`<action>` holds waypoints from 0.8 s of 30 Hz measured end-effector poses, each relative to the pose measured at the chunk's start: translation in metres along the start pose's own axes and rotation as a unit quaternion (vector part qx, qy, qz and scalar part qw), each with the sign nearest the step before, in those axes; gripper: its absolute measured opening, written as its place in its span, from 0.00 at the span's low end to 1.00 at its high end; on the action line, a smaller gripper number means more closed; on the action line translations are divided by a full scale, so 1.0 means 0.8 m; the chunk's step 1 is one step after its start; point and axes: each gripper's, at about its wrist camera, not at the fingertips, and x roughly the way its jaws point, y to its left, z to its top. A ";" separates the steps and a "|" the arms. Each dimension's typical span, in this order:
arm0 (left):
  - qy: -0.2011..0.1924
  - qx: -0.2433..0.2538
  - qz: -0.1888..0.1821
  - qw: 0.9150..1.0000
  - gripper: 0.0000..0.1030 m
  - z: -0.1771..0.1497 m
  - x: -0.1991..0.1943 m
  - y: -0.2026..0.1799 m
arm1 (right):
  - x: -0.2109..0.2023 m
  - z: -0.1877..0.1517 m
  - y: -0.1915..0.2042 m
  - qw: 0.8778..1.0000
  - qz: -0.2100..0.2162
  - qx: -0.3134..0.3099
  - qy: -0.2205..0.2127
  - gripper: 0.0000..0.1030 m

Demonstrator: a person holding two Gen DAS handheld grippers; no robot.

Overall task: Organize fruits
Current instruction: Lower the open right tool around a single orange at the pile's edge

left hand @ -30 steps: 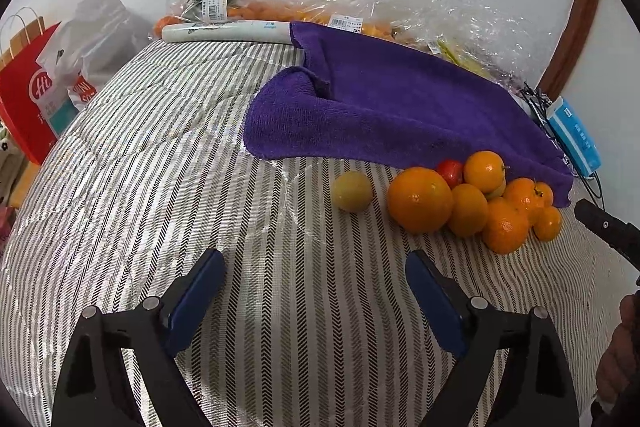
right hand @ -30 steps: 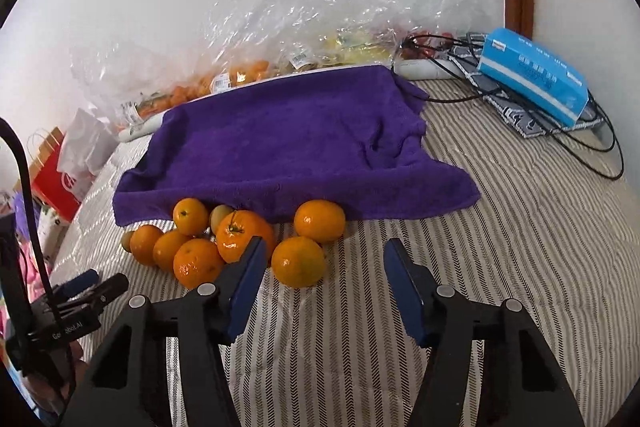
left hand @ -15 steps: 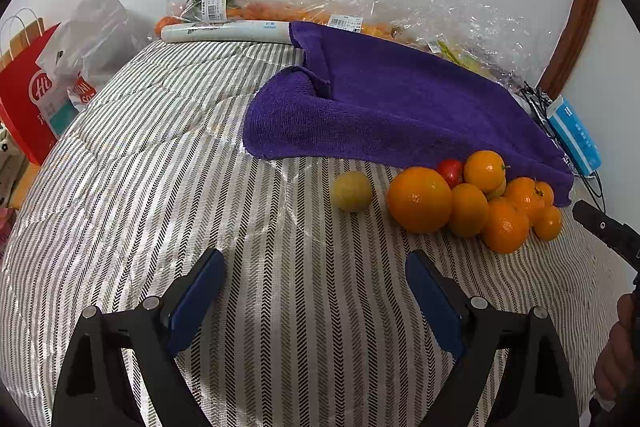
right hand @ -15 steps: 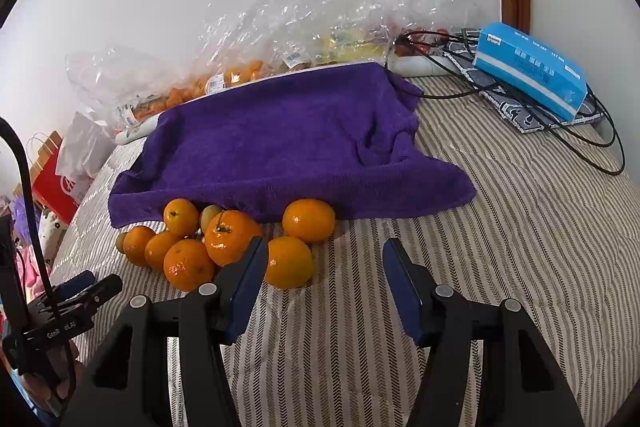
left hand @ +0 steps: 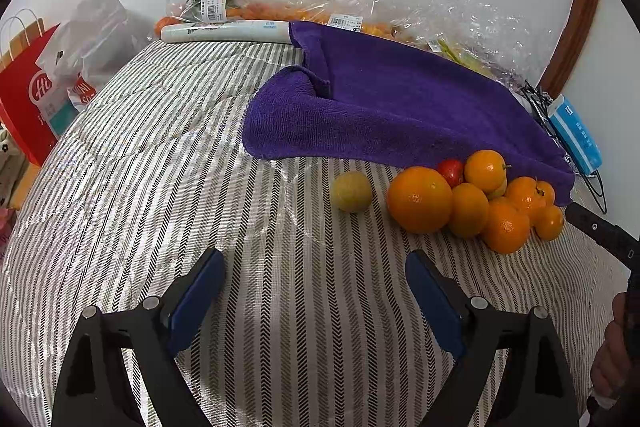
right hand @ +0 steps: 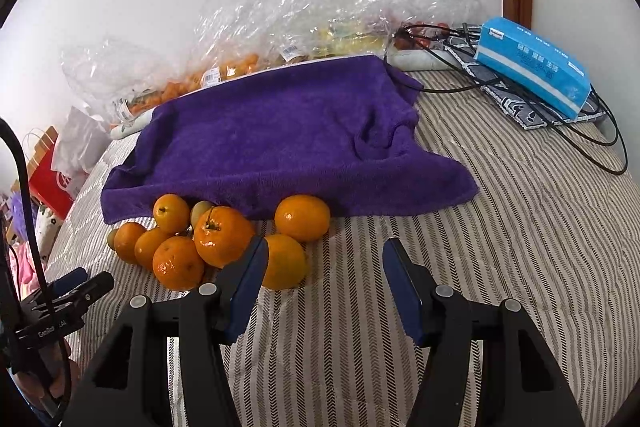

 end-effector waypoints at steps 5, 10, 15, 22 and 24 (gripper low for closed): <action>0.000 0.000 0.000 1.000 0.88 0.000 0.000 0.000 | 0.007 0.000 0.003 1.000 -0.004 -0.003 0.005 0.58; 0.000 0.000 0.000 1.000 0.88 0.000 0.000 0.000 | 0.011 0.002 0.008 1.000 -0.003 -0.008 0.004 0.58; 0.000 0.002 0.001 1.000 0.88 -0.001 0.001 0.001 | 0.014 0.002 0.017 1.000 0.002 -0.019 0.007 0.58; 0.000 0.003 0.002 1.000 0.88 -0.001 0.001 0.000 | 0.025 0.000 0.026 0.999 0.005 -0.030 0.016 0.57; 0.000 0.003 -0.001 1.000 0.88 -0.001 0.001 0.000 | 0.025 -0.001 0.029 0.999 0.007 -0.033 0.014 0.52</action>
